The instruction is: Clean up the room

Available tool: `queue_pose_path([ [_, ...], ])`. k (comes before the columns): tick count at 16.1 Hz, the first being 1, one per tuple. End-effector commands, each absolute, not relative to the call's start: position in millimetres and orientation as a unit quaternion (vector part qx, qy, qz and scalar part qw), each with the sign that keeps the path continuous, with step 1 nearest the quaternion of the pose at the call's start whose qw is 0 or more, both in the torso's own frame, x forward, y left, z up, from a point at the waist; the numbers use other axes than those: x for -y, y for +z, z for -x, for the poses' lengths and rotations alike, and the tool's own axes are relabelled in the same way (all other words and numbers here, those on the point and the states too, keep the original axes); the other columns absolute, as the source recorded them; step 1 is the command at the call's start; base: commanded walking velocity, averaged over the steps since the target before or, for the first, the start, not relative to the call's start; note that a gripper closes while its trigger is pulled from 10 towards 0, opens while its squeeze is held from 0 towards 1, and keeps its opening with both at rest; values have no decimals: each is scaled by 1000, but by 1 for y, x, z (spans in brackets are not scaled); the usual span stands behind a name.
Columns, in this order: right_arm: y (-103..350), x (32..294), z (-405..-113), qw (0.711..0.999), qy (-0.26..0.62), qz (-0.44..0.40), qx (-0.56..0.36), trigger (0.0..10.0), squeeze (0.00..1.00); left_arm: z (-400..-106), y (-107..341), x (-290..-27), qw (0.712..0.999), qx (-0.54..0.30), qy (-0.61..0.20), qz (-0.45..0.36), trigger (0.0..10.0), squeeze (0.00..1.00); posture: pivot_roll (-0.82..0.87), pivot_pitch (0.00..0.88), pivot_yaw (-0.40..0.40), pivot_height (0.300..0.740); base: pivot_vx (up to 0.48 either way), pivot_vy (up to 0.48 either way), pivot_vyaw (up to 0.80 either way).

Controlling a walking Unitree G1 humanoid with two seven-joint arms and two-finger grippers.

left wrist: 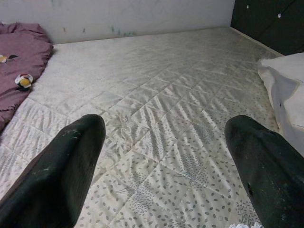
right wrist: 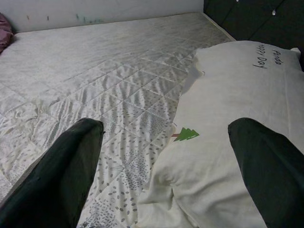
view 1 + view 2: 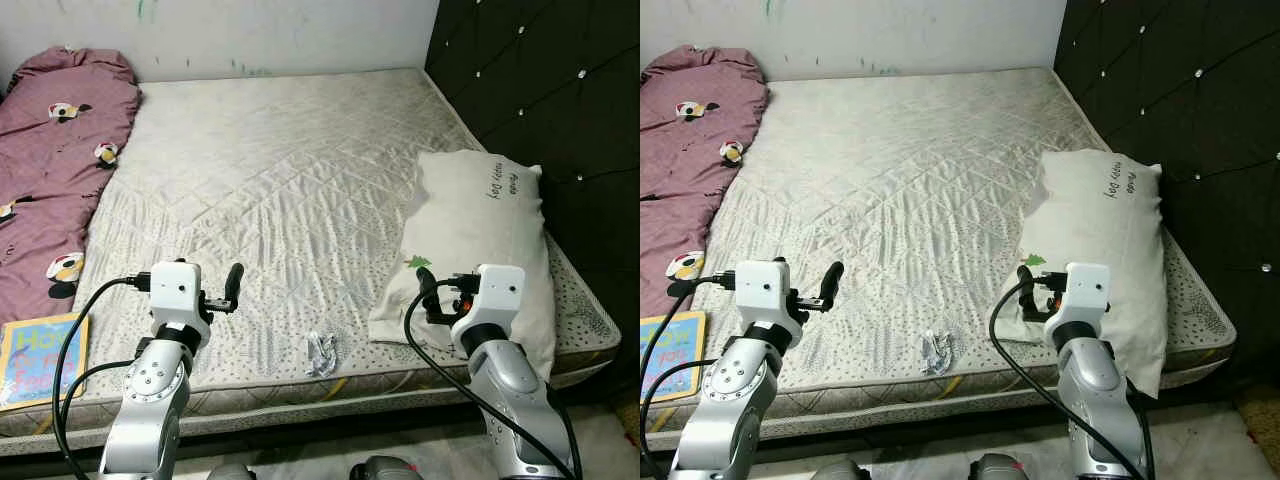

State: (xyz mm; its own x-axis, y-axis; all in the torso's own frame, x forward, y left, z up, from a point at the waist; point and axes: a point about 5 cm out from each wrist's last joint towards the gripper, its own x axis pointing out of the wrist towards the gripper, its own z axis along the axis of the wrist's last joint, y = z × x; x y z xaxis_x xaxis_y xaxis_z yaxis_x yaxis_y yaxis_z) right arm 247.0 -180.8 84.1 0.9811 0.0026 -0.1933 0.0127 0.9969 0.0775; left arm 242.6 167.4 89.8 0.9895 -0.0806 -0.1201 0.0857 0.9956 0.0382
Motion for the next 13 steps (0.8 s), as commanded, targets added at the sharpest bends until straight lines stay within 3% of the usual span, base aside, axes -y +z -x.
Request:
queue_pose_path([
  [1, 127, 148, -295, 999, -9, 16, -47, 10000, 0, -273, 121, -173, 999, -10, 20, -23, 10000, 0, 62, 0, -22, 740, 0, 0, 0],
  [13, 125, 148, -296, 998, -10, 13, -54, 10000, 0, -272, 121, -174, 1000, -9, 24, -15, 10000, 0, 63, 0, -24, 740, 0, 0, 0],
])
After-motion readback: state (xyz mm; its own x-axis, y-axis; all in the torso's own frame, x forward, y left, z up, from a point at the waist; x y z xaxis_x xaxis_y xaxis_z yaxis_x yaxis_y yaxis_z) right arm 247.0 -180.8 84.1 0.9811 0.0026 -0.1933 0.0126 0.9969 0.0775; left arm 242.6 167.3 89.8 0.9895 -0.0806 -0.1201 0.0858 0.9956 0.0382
